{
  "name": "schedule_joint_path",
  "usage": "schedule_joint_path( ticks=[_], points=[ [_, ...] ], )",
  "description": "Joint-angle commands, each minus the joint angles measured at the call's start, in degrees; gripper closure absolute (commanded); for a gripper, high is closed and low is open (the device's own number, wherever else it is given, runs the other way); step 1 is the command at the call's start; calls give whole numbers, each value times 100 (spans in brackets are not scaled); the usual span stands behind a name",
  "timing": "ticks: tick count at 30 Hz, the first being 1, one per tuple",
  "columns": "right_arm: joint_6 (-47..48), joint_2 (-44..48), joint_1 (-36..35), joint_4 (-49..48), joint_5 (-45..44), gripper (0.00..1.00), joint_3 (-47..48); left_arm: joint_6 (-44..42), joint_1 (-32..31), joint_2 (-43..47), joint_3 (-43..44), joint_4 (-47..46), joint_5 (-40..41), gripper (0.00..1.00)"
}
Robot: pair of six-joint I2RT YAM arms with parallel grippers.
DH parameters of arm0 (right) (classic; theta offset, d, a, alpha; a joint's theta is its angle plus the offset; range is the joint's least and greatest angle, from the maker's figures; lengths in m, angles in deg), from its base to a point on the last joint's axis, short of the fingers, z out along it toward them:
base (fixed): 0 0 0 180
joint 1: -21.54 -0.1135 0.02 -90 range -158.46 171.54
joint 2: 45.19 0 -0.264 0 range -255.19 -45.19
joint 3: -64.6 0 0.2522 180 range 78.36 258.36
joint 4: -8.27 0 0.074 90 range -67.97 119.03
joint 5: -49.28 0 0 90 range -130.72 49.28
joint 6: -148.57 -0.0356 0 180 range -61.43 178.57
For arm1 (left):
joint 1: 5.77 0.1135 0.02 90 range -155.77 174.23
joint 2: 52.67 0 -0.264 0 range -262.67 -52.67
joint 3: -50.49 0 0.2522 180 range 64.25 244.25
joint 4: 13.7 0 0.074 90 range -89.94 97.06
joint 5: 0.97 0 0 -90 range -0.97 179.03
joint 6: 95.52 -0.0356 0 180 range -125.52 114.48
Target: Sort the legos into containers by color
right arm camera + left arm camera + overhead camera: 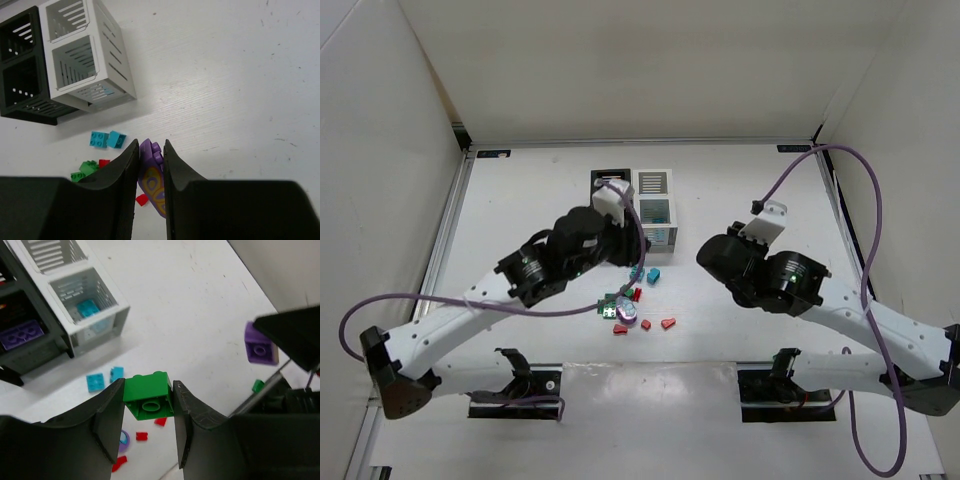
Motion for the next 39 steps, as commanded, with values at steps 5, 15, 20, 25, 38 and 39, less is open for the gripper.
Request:
schedule_joint_path(
  ticks=[5, 15, 20, 25, 38, 39],
  points=[
    [1153, 362, 614, -945, 227, 100, -355, -403, 1639, -1650, 1376, -268, -1407, 61],
    [2139, 433, 1924, -2107, 1465, 100, -742, -1028, 2273, -4434, 3872, 266, -2008, 61],
    [2359, 415, 2311, -2319, 1678, 100, -865, -1072, 2308, -4999, 4541, 338, -2008, 61],
    [2386, 406, 2469, -2345, 1871, 100, -953, -1054, 2325, -5290, 4726, 338, -1991, 58],
    [2307, 415, 2602, -2187, 1977, 100, -1015, -1028, 2334, -5967, 5367, 592, -1534, 35],
    [2307, 415, 2593, -2144, 1951, 100, -1024, -1011, 2325, -5984, 5411, 610, -1534, 33]
  ],
)
